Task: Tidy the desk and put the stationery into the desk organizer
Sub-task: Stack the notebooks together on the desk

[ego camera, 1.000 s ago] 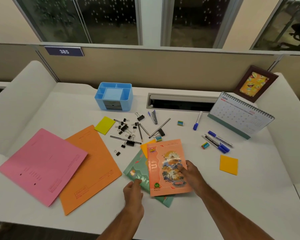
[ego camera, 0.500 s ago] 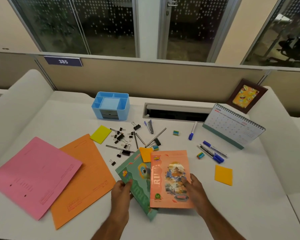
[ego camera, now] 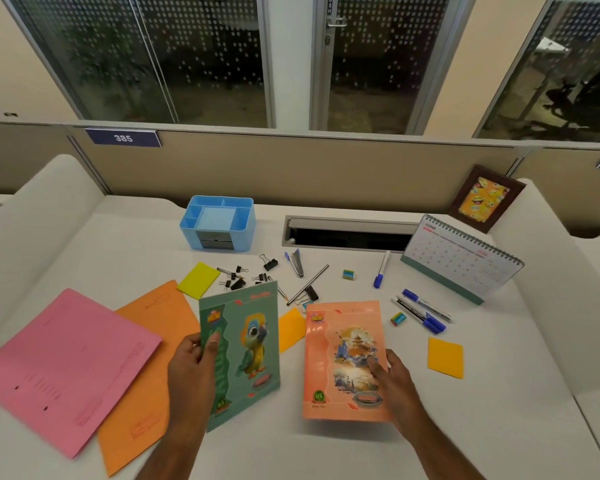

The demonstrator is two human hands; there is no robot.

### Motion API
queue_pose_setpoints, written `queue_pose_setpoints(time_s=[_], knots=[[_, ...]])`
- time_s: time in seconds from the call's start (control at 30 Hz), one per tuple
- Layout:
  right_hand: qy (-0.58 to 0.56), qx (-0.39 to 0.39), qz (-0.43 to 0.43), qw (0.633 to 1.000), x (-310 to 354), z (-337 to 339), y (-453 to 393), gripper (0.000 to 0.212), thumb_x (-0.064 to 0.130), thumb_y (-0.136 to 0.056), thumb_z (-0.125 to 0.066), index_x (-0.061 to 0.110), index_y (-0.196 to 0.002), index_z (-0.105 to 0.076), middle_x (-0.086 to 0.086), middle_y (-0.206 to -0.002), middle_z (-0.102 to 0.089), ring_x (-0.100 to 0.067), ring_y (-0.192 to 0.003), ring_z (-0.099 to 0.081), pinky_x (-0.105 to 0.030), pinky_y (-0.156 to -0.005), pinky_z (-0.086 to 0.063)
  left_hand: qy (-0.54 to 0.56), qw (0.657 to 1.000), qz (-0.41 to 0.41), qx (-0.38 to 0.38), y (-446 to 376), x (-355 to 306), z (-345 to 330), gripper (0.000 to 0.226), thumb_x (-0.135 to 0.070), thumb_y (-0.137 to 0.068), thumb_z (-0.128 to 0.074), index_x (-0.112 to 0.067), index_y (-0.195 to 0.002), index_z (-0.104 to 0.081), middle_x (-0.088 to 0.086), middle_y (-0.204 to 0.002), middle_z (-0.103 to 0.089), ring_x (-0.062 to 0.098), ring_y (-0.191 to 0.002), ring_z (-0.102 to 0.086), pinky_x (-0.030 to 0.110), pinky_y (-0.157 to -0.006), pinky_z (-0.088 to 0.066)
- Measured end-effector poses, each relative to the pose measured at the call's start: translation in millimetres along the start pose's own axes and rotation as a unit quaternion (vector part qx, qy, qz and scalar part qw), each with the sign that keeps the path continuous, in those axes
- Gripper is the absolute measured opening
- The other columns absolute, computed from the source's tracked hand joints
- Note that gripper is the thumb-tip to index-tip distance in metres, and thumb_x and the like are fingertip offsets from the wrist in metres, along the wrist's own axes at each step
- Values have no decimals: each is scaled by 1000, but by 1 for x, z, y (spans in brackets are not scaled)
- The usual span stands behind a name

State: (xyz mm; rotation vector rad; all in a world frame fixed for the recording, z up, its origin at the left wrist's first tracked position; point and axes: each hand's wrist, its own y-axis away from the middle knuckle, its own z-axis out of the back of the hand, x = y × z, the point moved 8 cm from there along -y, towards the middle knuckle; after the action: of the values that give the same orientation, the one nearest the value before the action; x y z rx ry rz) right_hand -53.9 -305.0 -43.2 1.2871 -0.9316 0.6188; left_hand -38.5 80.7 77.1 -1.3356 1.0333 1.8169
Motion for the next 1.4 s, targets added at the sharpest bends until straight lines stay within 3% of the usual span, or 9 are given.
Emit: queue_pose_setpoints(time_s=[0.2,0.47,0.67,0.77,0.9,1.03,1.13,1.27,1.4], knots=[[2,30,12,999,16,-16,2,33,31,-98,-66,23,-129,-60,-4,-113,-77,-31,-95,-77,-59,-82,-61,26,999,-32,26,-5,-32,-2,13,-34,-99,-65,-25,-107,-71,1,-91,-79,21,-77,-76,43,-67,-60],[-18,105,13,994,49,-50,20,29,25,-100,-64,20,-128,-59,-9,-115,-76,-36,-98,-75,-59,-86,-60,57,989,72,115,-14,0,-43,21,-32,-97,-69,-13,-102,-76,22,-91,-75,31,-71,-67,42,-68,-54],[-32,122,8,992,67,-61,34,30,20,-100,-63,20,-130,-58,-8,-116,-76,-35,-100,-75,-53,-85,-61,72,980,139,119,-12,33,-67,22,-25,-102,-62,-7,-106,-72,15,-85,-75,24,-64,-67,35,-61,-56],[-32,128,1,991,67,-61,38,31,22,-101,-63,21,-131,-58,-7,-117,-76,-35,-100,-75,-54,-85,-61,134,960,187,161,-6,40,-84,23,-28,-103,-60,-14,-119,-69,11,-96,-75,23,-74,-69,34,-64,-58],[-41,141,-21,989,62,-61,40,32,26,-100,-64,24,-131,-59,-8,-119,-75,-35,-104,-74,-57,-89,-59,137,927,218,274,6,42,-106,28,-26,-104,-58,-18,-130,-65,11,-120,-74,29,-98,-72,40,-82,-59],[-39,133,-26,990,58,-54,42,30,38,-105,-52,22,-127,-63,-10,-117,-75,-36,-106,-73,-58,-92,-58,102,925,198,307,12,37,-114,30,-21,-103,-60,-17,-133,-62,11,-121,-74,30,-104,-73,42,-85,-58],[34,107,14,994,64,-49,40,34,45,-105,-44,22,-123,-62,-3,-112,-76,-23,-99,-76,-46,-85,-62,67,940,166,292,12,31,-119,27,-21,-103,-60,-23,-130,-62,5,-119,-75,25,-104,-74,43,-86,-59],[59,78,82,992,79,-51,36,23,19,-101,-60,21,-123,-54,7,-119,-70,-5,-98,-73,-22,-66,-59,4,960,53,276,18,9,-128,31,-30,-103,-60,-38,-133,-55,-10,-119,-74,13,-108,-72,43,-93,-60],[95,17,140,985,88,-38,35,37,19,-101,-61,34,-132,-48,18,-124,-64,-3,-108,-69,-14,-70,-56,38,946,-36,319,34,-19,-138,35,-25,-105,-57,-32,-138,-50,-7,-127,-70,14,-118,-67,37,-91,-59]])
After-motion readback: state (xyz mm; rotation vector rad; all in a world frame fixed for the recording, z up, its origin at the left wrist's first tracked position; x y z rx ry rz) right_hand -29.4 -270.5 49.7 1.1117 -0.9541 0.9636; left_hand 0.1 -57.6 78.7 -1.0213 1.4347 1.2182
